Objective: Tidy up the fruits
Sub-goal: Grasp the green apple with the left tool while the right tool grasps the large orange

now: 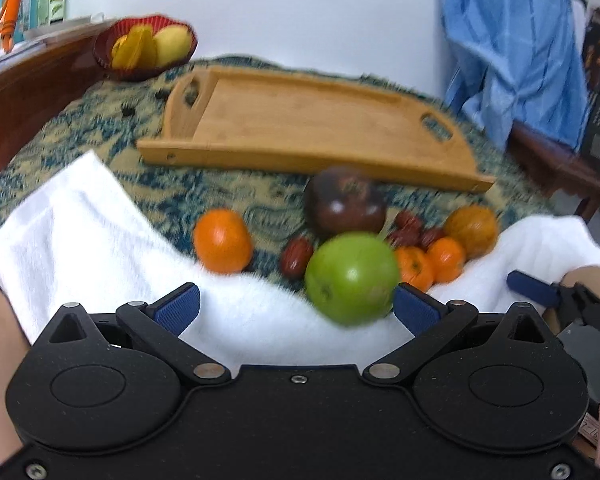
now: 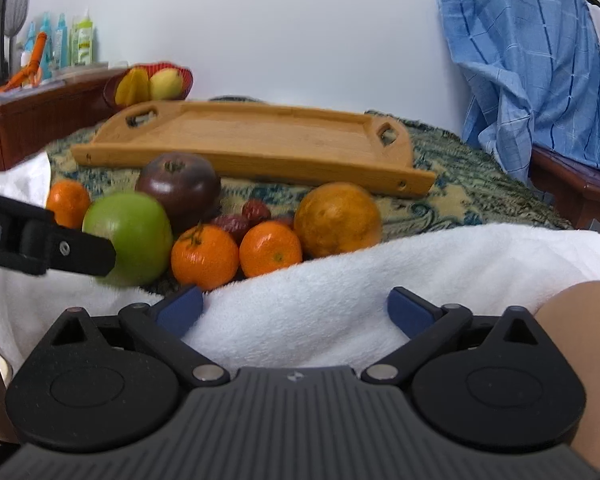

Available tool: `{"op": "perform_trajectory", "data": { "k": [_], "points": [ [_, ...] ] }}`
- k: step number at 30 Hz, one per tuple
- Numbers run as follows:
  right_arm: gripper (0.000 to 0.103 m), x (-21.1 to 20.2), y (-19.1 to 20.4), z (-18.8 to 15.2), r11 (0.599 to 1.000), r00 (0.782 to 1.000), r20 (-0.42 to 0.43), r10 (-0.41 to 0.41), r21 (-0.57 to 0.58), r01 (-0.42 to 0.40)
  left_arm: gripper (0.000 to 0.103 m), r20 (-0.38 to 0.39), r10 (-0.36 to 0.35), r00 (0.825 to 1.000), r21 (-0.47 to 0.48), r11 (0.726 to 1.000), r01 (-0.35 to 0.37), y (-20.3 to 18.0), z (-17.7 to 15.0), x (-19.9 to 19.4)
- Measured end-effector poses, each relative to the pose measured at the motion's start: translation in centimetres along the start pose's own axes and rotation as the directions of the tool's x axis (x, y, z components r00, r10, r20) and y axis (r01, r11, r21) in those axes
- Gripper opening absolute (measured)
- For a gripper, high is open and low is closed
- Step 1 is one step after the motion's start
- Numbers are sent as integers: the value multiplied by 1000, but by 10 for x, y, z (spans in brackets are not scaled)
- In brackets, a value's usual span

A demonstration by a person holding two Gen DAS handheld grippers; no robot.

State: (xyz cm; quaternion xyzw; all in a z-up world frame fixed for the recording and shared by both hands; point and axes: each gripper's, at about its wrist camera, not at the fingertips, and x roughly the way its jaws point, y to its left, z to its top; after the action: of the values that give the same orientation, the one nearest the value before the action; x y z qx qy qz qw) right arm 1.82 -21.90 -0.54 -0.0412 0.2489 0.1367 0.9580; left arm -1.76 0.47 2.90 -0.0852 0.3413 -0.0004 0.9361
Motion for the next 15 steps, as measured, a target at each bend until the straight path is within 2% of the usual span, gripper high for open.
{"op": "perform_trajectory", "data": {
  "k": [3, 5, 8, 12, 14, 15],
  "points": [
    [102, -8, -5, 5, 1000, 1000, 23, 11, 2, -11, 98, 9, 3, 1000, 2, 1000, -3, -2, 6, -2],
    [99, -13, -10, 10, 1000, 999, 38, 11, 7, -11, 88, 0, 4, 1000, 12, 1000, -4, -4, 8, -1],
    [95, -17, -21, 19, 1000, 999, 52, 17, 20, -18, 83, -12, -7, 1000, 23, 1000, 7, -8, 7, 0],
    [82, -17, -36, 29, 999, 998, 48, 28, 33, -30, 79, -12, -18, 1000, 41, 999, 19, -16, 5, 0],
    [74, -14, -40, 32, 998, 998, 46, 45, 38, -47, 67, -18, -19, 1000, 51, 998, 20, -20, 4, 1],
    [68, -12, -41, 32, 998, 998, 42, 53, 43, -55, 64, -21, -26, 999, 53, 998, 27, -22, 4, 2]
  ]
}}
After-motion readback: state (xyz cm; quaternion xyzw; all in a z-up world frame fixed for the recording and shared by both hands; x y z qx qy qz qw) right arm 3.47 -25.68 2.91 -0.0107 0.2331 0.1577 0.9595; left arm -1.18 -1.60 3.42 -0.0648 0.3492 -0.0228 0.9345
